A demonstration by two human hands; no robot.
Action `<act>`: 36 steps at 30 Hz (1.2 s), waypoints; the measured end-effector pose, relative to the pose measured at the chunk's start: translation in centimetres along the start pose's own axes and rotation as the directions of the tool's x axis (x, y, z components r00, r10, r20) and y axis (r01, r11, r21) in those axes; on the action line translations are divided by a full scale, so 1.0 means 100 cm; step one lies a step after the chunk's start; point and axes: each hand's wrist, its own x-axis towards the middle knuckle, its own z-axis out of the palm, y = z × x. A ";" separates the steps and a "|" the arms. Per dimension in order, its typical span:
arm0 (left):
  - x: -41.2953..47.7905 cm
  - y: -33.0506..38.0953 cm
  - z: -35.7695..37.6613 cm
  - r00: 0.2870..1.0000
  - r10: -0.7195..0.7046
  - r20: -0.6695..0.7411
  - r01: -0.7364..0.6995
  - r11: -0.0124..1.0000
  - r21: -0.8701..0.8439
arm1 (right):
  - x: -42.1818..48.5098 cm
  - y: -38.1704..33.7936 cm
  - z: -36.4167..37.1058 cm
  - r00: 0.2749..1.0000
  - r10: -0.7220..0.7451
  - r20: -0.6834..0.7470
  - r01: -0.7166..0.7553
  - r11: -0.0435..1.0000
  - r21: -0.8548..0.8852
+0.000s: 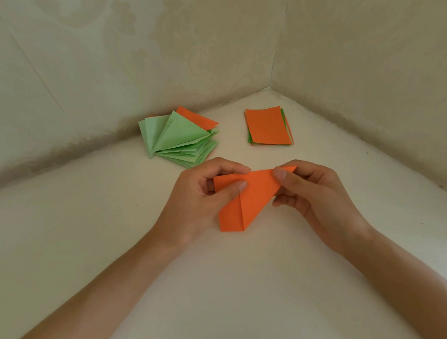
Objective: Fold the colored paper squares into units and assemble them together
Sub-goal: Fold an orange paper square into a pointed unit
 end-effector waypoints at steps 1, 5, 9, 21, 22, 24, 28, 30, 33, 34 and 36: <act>0.000 0.000 0.000 1.000 0.005 -0.006 -0.005 1.000 0.009 | 0.000 -0.001 0.000 1.000 0.002 0.001 -0.002 1.000 0.015; 0.001 0.000 -0.001 0.999 0.000 -0.039 0.000 1.000 -0.005 | 0.001 -0.002 0.000 1.000 0.004 -0.017 -0.004 0.999 0.035; 0.003 -0.003 -0.001 0.999 -0.030 -0.037 0.030 1.000 -0.007 | 0.000 0.001 -0.001 0.997 -0.069 -0.037 0.063 0.988 -0.138; 0.006 -0.018 -0.009 0.990 0.051 0.128 -0.111 0.846 0.521 | 0.007 0.021 -0.008 0.930 -0.357 0.089 0.243 0.415 -0.877; 0.006 -0.019 -0.009 0.986 0.065 0.150 -0.144 0.785 0.602 | 0.008 0.023 -0.009 0.929 -0.360 0.091 0.238 0.390 -0.890; 0.008 -0.023 -0.010 0.981 0.072 0.178 -0.177 0.697 0.694 | 0.011 0.024 -0.010 0.937 -0.338 0.089 0.215 0.357 -0.909; 0.013 -0.024 -0.010 0.939 0.200 0.281 -0.345 0.516 0.784 | 0.013 0.026 -0.010 0.947 -0.314 0.071 0.168 0.294 -0.941; 0.011 -0.023 -0.006 0.897 0.269 0.351 -0.437 0.424 0.793 | 0.013 0.027 -0.009 0.957 -0.282 0.065 0.149 0.287 -0.946; -0.001 -0.019 0.003 0.854 0.263 0.448 -0.517 0.352 0.780 | 0.014 0.026 -0.009 0.969 -0.245 0.041 0.115 0.298 -0.948; -0.005 -0.017 0.005 0.856 0.241 0.458 -0.517 0.344 0.784 | 0.014 0.025 -0.008 0.972 -0.233 0.035 0.106 0.299 -0.948; -0.010 -0.013 0.005 0.857 0.199 0.476 -0.515 0.315 0.797 | 0.014 0.023 -0.008 0.980 -0.197 0.040 0.098 0.298 -0.950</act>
